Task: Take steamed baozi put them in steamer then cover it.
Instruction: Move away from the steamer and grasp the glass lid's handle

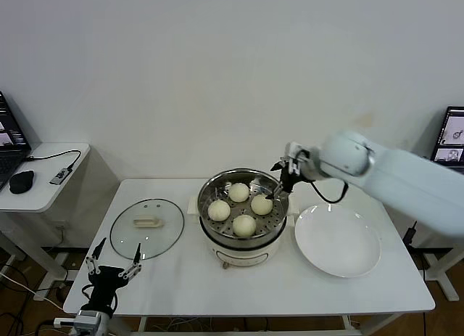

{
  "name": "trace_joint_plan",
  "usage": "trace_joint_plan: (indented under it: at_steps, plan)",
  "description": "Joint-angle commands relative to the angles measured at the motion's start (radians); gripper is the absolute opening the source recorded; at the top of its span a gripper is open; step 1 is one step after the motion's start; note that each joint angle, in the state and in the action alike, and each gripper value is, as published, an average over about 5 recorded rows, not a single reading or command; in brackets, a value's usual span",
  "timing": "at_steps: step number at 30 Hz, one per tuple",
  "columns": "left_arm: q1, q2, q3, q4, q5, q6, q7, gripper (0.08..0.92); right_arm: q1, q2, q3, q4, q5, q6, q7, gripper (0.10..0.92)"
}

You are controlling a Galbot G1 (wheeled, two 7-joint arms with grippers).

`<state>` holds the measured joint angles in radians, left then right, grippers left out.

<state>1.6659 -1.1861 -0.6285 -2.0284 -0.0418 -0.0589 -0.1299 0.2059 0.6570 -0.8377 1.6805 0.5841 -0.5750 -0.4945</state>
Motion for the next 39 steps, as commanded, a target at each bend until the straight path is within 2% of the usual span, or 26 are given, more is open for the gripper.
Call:
trace_joint_plan:
  at_steps: [1, 4, 9, 14, 20, 24, 28, 32, 39]
  plan:
    - [0.003, -0.006, 0.005, 0.001, 0.006, -0.004, -0.003, 0.823, -0.69, -0.198, 0.624, 0.192, -0.055, 0.28, 0.318, 0.823]
    - [-0.001, -0.012, 0.01, 0.011, 0.008, -0.018, -0.018, 0.823, -0.94, -0.122, 0.872, 0.195, -0.154, 0.355, 0.343, 0.823]
    - [-0.016, -0.03, 0.034, 0.024, 0.006, -0.026, -0.068, 0.823, -1.315, 0.158, 1.273, 0.206, -0.36, 0.501, 0.315, 0.823]
    - [-0.034, -0.05, 0.049, 0.047, 0.01, -0.051, -0.076, 0.823, -1.486, 0.46, 1.543, 0.231, -0.47, 0.609, 0.241, 0.823]
    - [-0.058, -0.054, 0.054, 0.082, 0.112, -0.061, -0.101, 0.823, -1.585, 0.677, 1.71, 0.27, -0.513, 0.67, 0.179, 0.823]
    - [-0.082, -0.037, 0.03, 0.139, 0.364, -0.04, -0.154, 0.823, -1.659, 0.762, 1.764, 0.294, -0.541, 0.701, 0.206, 0.823]
    - [-0.08, 0.041, 0.0, 0.191, 0.562, -0.023, -0.11, 0.823, -1.736, 0.796, 1.796, 0.334, -0.53, 0.672, 0.252, 0.823]
    - [-0.082, 0.1, -0.018, 0.253, 0.837, -0.074, -0.1, 0.823, -1.777, 0.821, 1.846, 0.379, -0.498, 0.595, 0.299, 0.823]
    - [-0.229, 0.14, 0.033, 0.425, 1.116, -0.153, -0.146, 0.823, -1.813, 0.846, 1.918, 0.344, -0.526, 0.604, 0.345, 0.823]
